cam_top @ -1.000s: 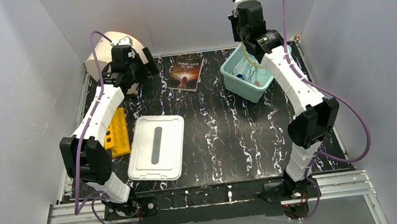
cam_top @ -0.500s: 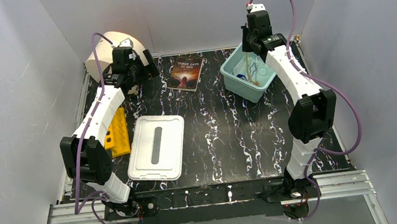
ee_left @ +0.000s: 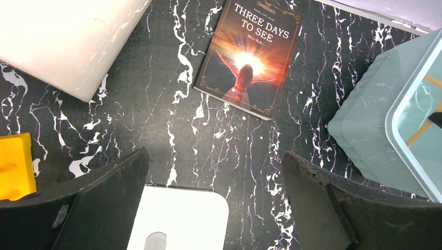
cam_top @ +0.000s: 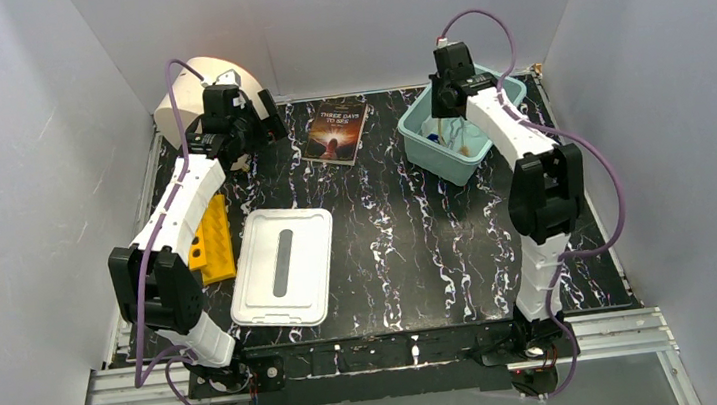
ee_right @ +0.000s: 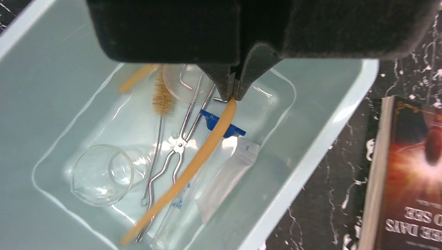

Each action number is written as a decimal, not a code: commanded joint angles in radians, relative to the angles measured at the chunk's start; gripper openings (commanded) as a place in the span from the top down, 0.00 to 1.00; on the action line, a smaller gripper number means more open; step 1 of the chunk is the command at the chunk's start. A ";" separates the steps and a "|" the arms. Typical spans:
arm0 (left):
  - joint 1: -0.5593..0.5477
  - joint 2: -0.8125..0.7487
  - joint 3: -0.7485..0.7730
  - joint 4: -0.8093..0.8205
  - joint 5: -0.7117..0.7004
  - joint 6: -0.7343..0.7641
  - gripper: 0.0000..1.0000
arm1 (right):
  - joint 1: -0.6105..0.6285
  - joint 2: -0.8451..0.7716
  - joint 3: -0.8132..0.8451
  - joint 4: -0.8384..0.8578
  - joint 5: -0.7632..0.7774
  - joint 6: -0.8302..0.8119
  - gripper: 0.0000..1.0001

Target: Organize the chemistry lab equipment

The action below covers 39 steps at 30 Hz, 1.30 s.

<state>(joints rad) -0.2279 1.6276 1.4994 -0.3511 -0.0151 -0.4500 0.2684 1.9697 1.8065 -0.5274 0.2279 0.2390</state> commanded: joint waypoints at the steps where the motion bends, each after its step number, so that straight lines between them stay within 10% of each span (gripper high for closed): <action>1: 0.004 -0.043 0.006 0.006 -0.006 0.002 0.02 | -0.004 0.038 0.037 -0.011 -0.004 0.010 1.00; 6: 0.004 -0.045 0.007 0.005 -0.007 0.004 0.02 | -0.010 0.050 -0.007 0.025 -0.120 -0.010 1.00; 11: 0.004 -0.050 0.003 0.004 -0.012 0.009 0.02 | -0.020 0.038 0.010 0.031 -0.151 0.002 0.60; 15: 0.004 -0.051 0.001 0.001 -0.016 0.010 0.02 | -0.021 0.025 0.047 0.011 -0.135 0.009 0.47; 39: 0.004 -0.043 -0.091 0.042 0.105 0.022 0.02 | 0.043 0.034 0.019 -0.063 -0.411 -0.054 0.43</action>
<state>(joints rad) -0.2279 1.6276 1.4235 -0.3355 0.0360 -0.4477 0.2821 2.0361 1.8252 -0.5671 -0.1280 0.2050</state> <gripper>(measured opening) 0.983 0.571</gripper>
